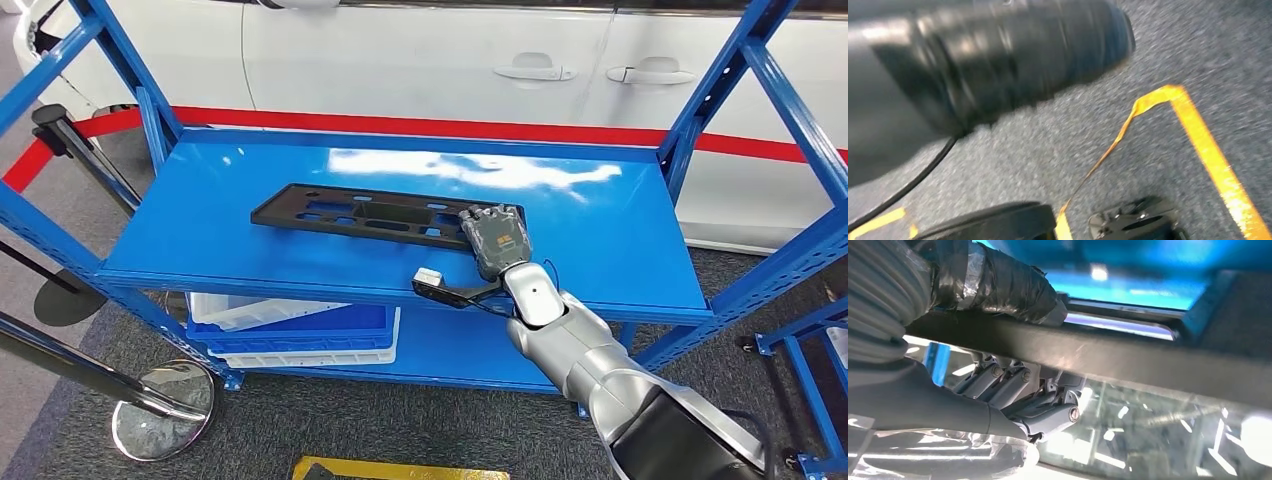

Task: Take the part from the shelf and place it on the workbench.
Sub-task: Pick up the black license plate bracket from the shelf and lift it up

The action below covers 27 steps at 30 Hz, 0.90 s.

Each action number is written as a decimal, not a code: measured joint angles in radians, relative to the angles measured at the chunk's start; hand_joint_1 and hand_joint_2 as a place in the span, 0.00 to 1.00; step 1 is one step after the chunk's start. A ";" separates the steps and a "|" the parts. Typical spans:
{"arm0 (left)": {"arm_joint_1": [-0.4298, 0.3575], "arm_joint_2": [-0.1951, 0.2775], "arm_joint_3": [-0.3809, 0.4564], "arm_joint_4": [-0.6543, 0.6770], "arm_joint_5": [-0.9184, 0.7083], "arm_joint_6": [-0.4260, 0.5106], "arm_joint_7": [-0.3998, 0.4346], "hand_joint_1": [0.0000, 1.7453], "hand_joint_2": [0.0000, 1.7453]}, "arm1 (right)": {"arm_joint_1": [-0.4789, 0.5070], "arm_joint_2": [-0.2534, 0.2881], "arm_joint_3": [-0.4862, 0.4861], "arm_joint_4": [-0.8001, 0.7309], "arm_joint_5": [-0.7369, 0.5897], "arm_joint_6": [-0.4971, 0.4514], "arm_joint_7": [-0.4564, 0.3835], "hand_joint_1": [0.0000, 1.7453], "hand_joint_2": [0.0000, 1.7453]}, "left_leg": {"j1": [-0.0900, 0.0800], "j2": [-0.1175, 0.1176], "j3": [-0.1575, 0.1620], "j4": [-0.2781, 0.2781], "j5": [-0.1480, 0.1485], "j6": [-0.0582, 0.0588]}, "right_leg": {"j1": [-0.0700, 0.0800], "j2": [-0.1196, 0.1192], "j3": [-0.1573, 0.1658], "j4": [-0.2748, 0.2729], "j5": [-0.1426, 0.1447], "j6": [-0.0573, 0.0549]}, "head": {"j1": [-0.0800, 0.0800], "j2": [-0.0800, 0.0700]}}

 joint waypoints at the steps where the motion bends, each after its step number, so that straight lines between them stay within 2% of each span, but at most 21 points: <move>1: -0.004 -0.001 0.007 0.012 -0.001 0.000 -0.019 0.00 1.00 | 0.000 0.000 -0.006 -0.008 -0.007 -0.018 -0.020 1.00 1.00 | 0.000 0.000 0.000 0.000 0.000 0.000 | 0.000 0.000 0.000 0.000 0.000 0.000 | 0.000 0.000; 7: -0.029 -0.002 0.048 0.087 0.040 0.001 -0.084 0.00 1.00 | 0.010 0.000 -0.101 -0.134 0.053 -0.060 -0.138 1.00 1.00 | 0.000 0.000 0.000 0.000 0.000 0.000 | 0.000 0.000 0.000 0.000 0.000 0.000 | 0.000 0.000; 12: -0.031 -0.005 0.062 0.116 0.058 0.001 -0.091 0.00 1.00 | 0.055 0.020 -0.265 -0.328 0.136 -0.062 -0.326 1.00 1.00 | 0.001 -0.001 0.000 0.000 0.000 0.000 | 0.001 -0.001 0.000 0.000 0.000 0.000 | 0.000 0.000; 17: -0.030 -0.013 0.072 0.132 0.073 0.001 -0.098 0.00 1.00 | 0.104 0.060 -0.411 -0.548 0.153 -0.070 -0.435 1.00 1.00 | 0.001 -0.002 0.000 -0.001 0.000 0.000 | 0.001 -0.002 0.000 0.000 0.000 0.000 | 0.000 0.000; 22: -0.030 -0.018 0.076 0.144 0.093 0.001 -0.111 0.00 1.00 | 0.148 0.083 -0.494 -0.718 0.116 -0.071 -0.458 1.00 1.00 | 0.001 -0.002 0.000 -0.001 0.000 0.000 | 0.001 -0.002 0.001 -0.001 0.000 0.000 | 0.000 0.000; 27: -0.028 -0.015 0.082 0.149 0.105 0.001 -0.112 0.00 1.00 | 0.204 0.089 -0.517 -0.854 -0.036 -0.070 -0.427 1.00 1.00 | -0.003 -0.002 -0.001 0.004 -0.003 0.004 | -0.002 -0.001 0.002 -0.004 0.000 0.003 | 0.000 0.000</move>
